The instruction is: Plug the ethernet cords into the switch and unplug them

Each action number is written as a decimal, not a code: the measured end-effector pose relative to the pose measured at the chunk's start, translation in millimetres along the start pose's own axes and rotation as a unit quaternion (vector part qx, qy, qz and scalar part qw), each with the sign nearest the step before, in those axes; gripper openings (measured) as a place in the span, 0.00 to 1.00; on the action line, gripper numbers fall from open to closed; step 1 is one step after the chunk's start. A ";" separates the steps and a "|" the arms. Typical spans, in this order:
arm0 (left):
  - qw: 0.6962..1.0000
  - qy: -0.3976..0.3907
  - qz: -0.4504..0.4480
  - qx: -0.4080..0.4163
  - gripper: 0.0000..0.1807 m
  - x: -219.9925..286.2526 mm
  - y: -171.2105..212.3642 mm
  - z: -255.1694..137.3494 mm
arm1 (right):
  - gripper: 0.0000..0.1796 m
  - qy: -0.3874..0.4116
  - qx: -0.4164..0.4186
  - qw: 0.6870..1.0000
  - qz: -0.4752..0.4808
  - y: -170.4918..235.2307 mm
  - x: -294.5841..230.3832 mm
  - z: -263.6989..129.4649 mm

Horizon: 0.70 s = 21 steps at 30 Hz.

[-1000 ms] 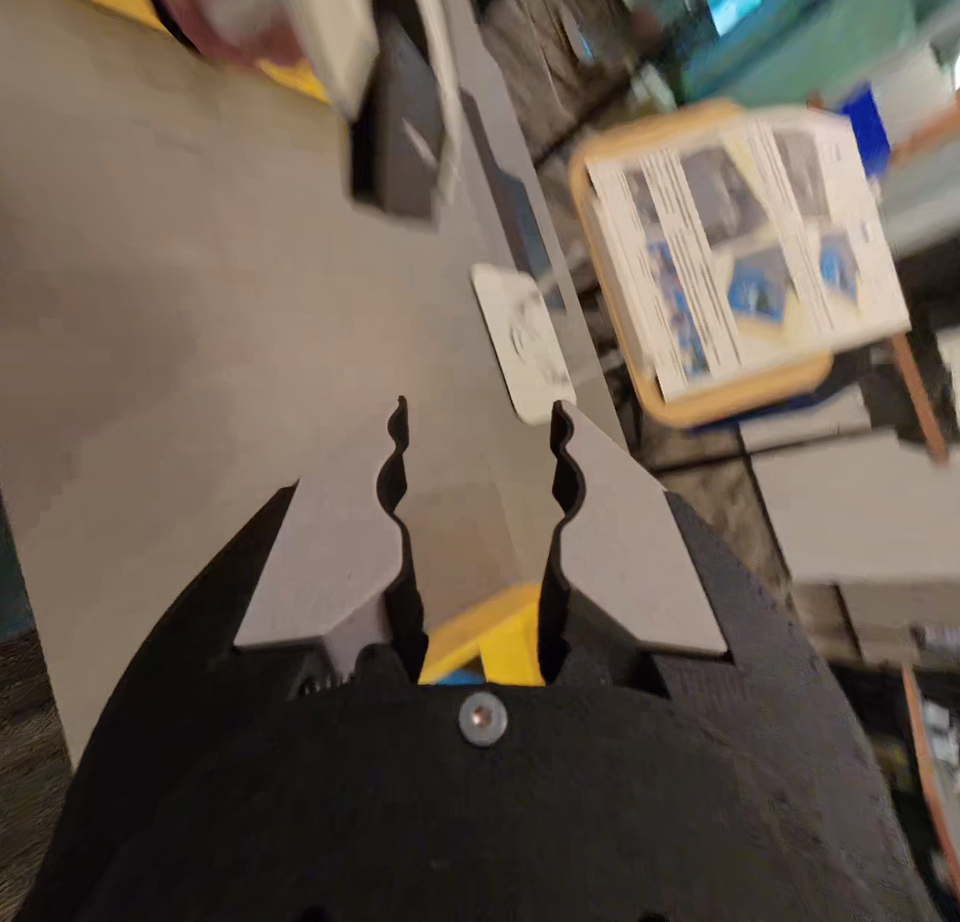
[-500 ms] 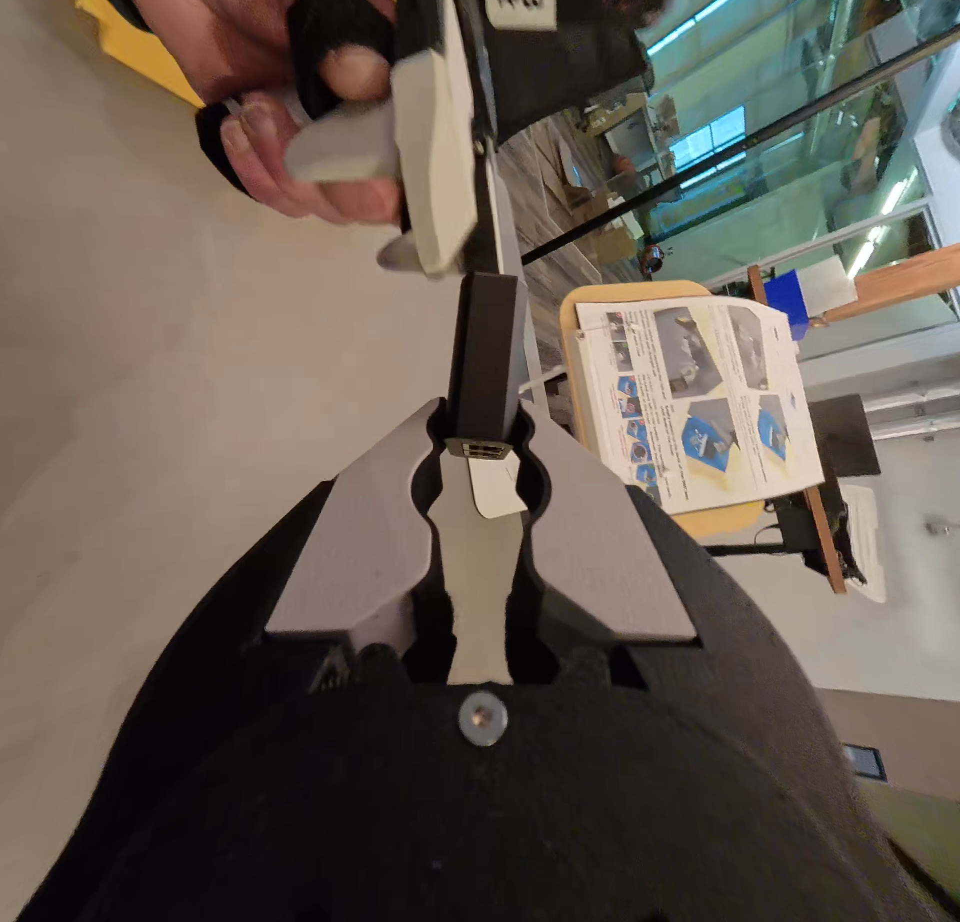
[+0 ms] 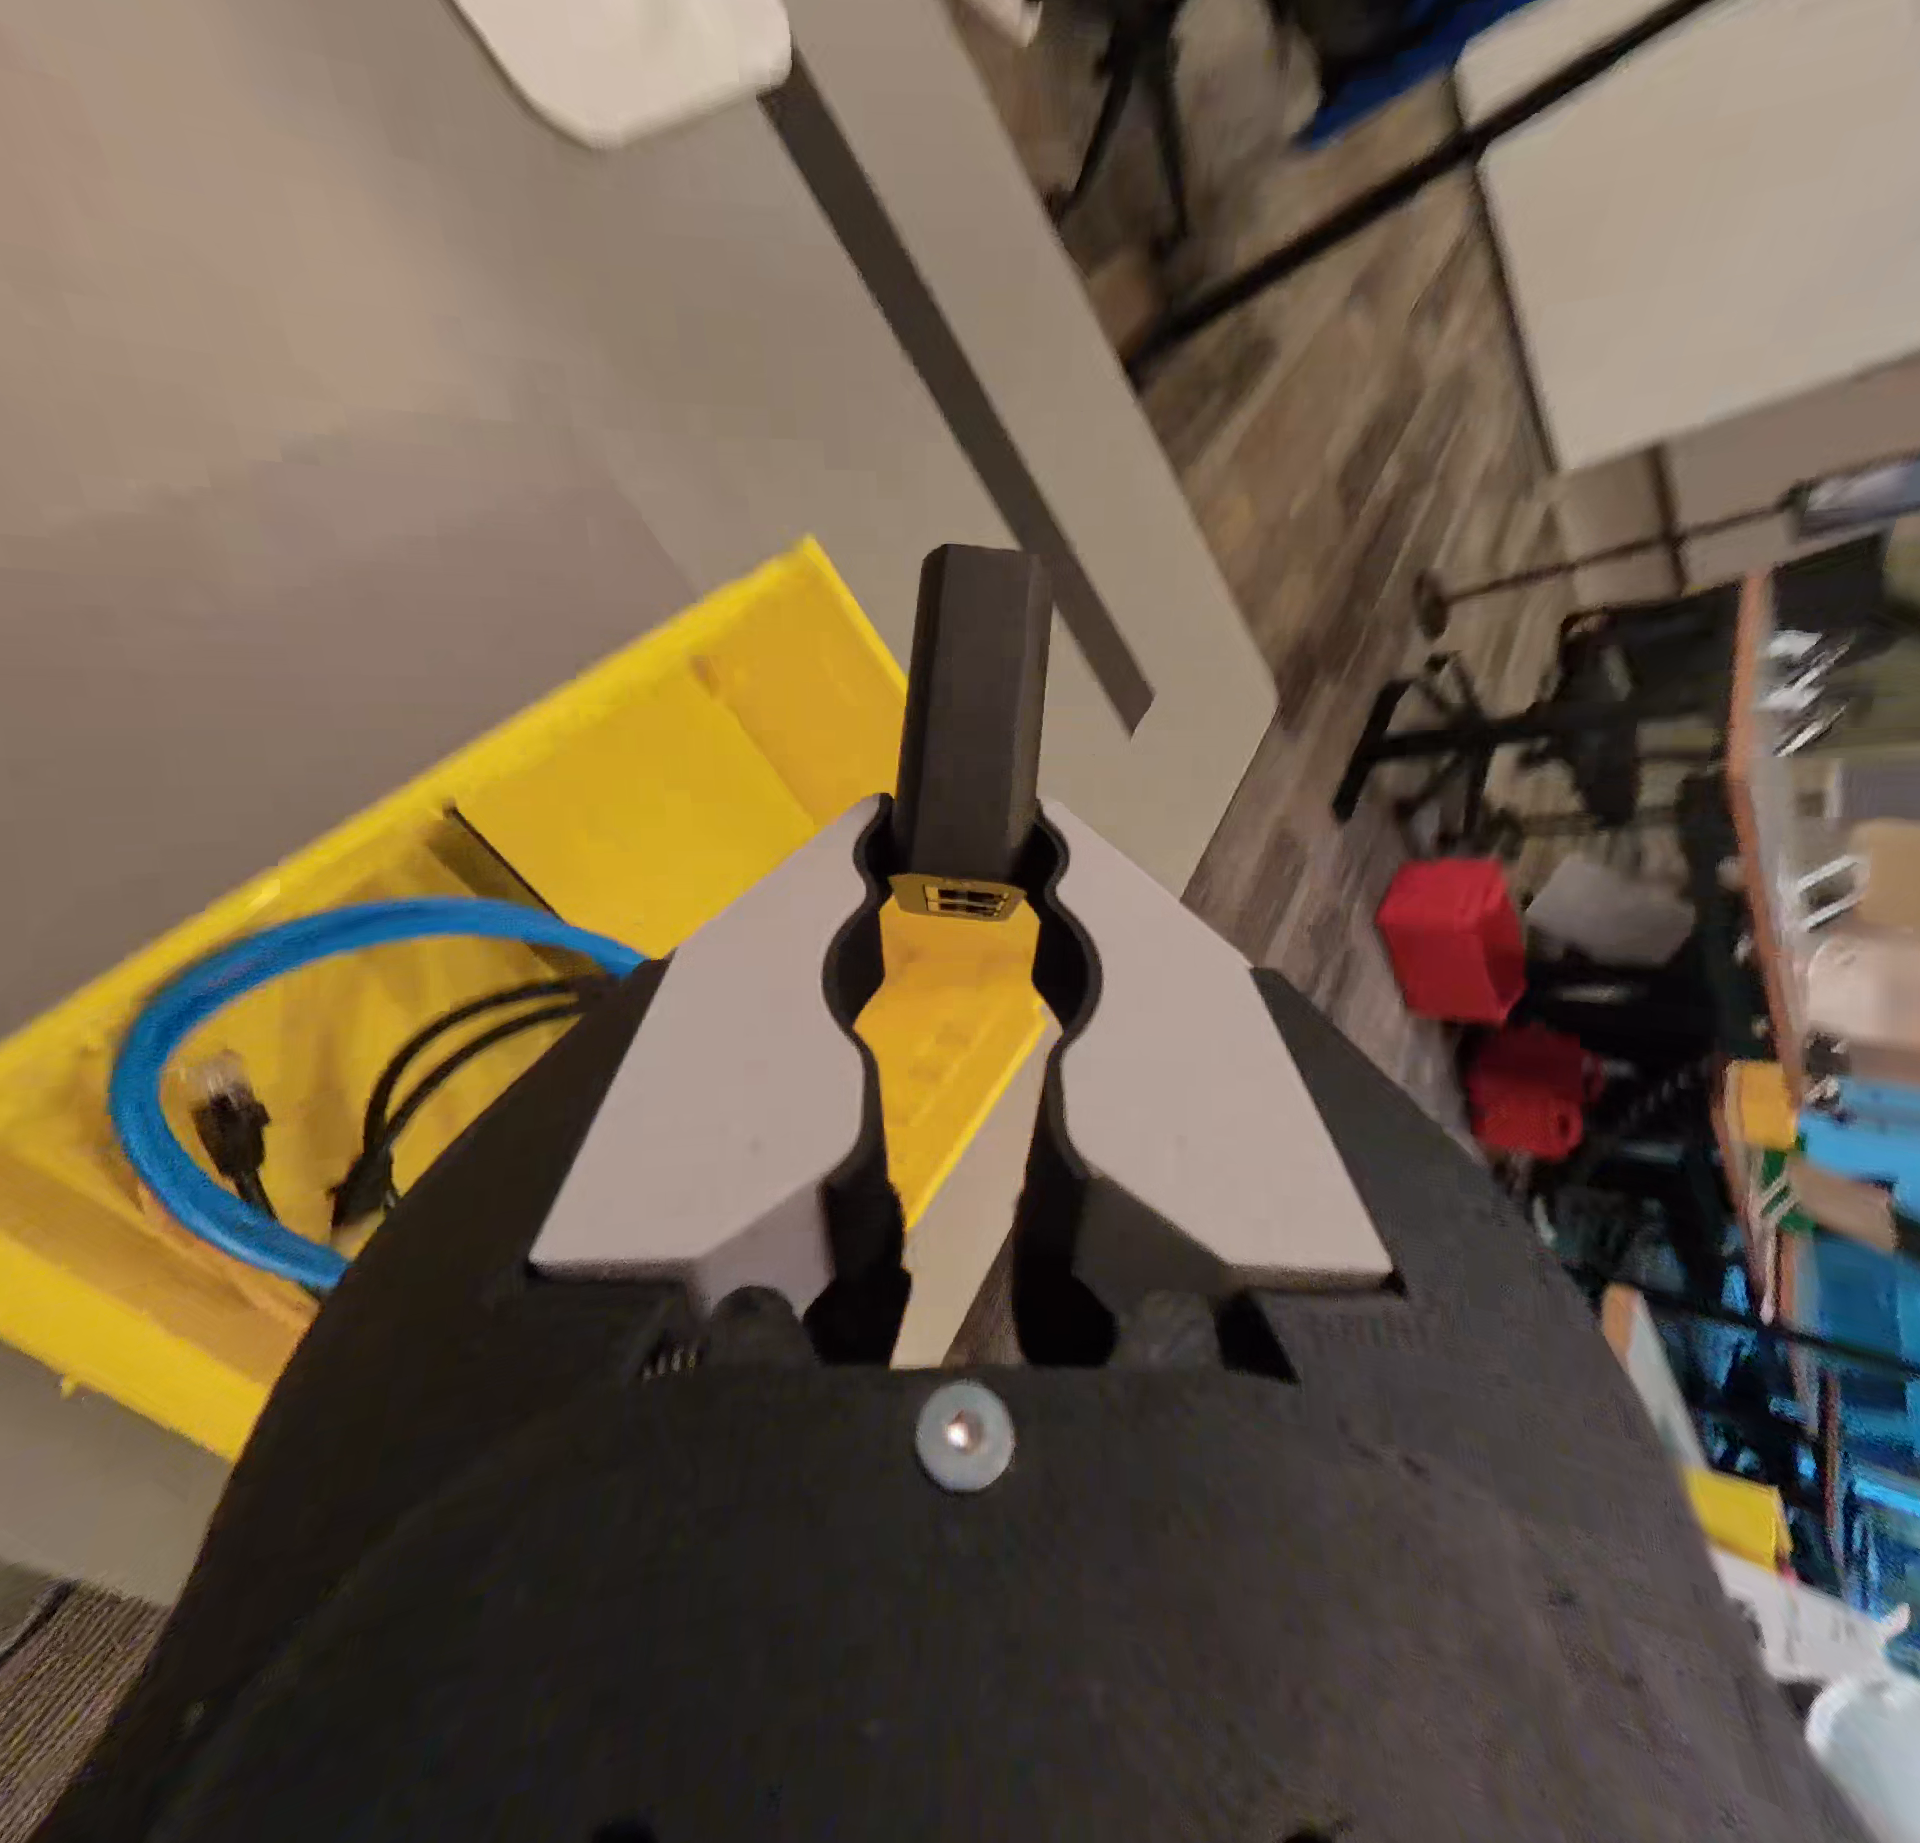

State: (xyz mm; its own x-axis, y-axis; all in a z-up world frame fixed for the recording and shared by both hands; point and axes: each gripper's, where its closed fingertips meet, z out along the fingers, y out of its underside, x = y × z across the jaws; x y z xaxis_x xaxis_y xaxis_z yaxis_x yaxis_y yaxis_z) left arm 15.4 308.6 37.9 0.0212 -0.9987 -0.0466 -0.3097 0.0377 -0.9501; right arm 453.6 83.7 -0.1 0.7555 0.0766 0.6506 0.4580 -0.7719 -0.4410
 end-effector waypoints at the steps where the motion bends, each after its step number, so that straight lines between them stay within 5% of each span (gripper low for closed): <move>1: 1.000 -0.026 -0.009 -0.010 0.38 -14.5 11.2 -12.8 | 0.12 -0.009 -0.019 1.000 0.009 11.4 2.8 6.2; 10: 0.980 -0.168 -0.079 -0.066 0.39 -100.7 80.7 -96.3 | 0.12 -0.067 -0.162 0.982 0.069 90.1 10.0 50.1; 21: 0.969 -0.183 -0.099 -0.135 0.40 -119.9 123.2 -90.9 | 0.12 -0.157 -0.283 0.942 0.085 146.0 -34.5 121.5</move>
State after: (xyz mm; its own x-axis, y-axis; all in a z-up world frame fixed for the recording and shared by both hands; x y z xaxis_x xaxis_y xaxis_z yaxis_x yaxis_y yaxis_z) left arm -111.7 429.8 -45.6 0.4261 -0.9043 -0.0252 -0.5014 -0.2129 -0.8386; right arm 551.4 45.1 -162.0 0.9374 0.0367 0.3463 0.0625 -0.9960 -0.0636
